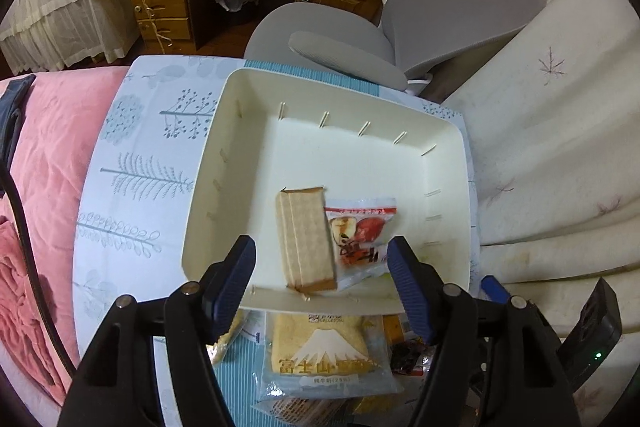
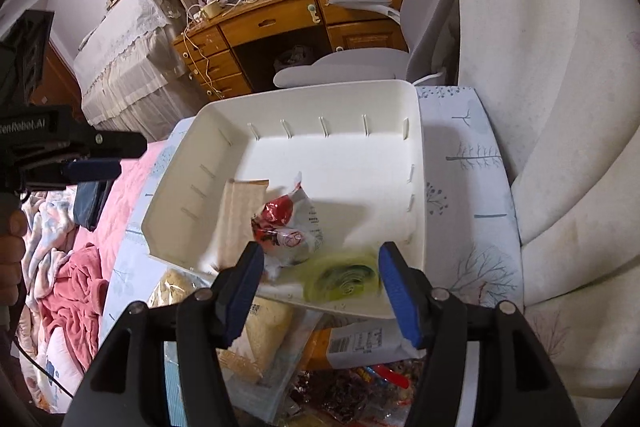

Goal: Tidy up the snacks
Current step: 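Carry the cracker pack and green packet into the white tray and open both tools, then grasp the clear cookie bag with the right tool while the left tool grasps the clear bread bag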

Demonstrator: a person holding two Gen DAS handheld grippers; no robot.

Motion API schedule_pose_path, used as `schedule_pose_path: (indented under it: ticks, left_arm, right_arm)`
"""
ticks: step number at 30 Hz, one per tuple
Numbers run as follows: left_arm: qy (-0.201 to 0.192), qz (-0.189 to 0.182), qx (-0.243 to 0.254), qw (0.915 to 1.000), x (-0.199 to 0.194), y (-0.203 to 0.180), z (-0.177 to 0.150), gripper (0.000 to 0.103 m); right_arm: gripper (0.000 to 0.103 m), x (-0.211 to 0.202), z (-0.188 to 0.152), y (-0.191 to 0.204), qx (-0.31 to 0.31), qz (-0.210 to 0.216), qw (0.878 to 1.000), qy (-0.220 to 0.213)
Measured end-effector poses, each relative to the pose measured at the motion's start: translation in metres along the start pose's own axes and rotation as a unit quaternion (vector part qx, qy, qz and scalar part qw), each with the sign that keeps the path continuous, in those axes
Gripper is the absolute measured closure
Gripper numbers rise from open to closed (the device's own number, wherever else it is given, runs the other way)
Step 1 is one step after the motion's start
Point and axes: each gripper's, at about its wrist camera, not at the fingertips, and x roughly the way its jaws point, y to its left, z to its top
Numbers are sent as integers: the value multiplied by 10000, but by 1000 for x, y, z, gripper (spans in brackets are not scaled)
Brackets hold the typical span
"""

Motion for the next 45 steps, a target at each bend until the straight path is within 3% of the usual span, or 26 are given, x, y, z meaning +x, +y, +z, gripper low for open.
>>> schedule_pose_path:
  ticks: [7,18,21,33,45]
  left_arm:
    - [67,62,52,9999,-11,5,-14,36]
    - [35,-233,442,9987,-46,16,-53,34]
    - [53,-275,600,9978,-55,21,-68,33]
    - [315,-473,1117,9921,-65,38,-129,26]
    - [545,-420,1898,9794,-51,40,-179,19]
  right_arm:
    - [34,-11,-4,3,159,-12,9999,-63]
    - [27,-42,-27,7,901,-81,9956,-239]
    - [22,-52,-39,10,1106,-197,9933,-282]
    - [22,-73,-104,28,1929,-254,9808,-96]
    - [21,-65,-165,33,2886,-240,9564,389]
